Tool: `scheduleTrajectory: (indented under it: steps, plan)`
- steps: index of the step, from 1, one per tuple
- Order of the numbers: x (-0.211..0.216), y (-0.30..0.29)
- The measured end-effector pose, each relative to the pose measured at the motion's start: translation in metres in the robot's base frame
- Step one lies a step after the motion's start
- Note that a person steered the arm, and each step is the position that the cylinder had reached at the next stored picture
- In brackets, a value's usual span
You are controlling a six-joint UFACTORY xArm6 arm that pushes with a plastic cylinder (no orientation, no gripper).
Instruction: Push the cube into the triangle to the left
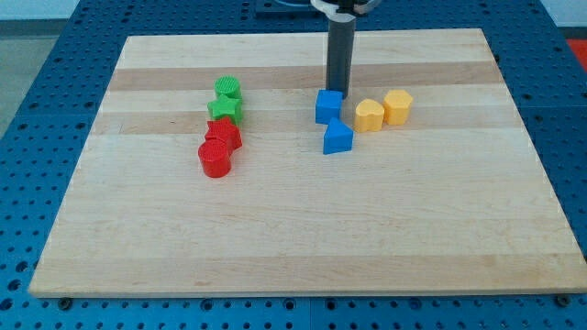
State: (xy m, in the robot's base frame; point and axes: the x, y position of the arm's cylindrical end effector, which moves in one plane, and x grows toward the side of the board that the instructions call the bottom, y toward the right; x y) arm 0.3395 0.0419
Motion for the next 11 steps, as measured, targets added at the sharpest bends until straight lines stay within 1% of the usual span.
scheduleTrajectory:
  steps: [1, 4, 5, 9, 11]
  plan:
    - [0.012, -0.002]
    - [0.010, -0.037]
    - [0.010, -0.040]
    - [0.071, -0.040]
    - [0.102, -0.027]
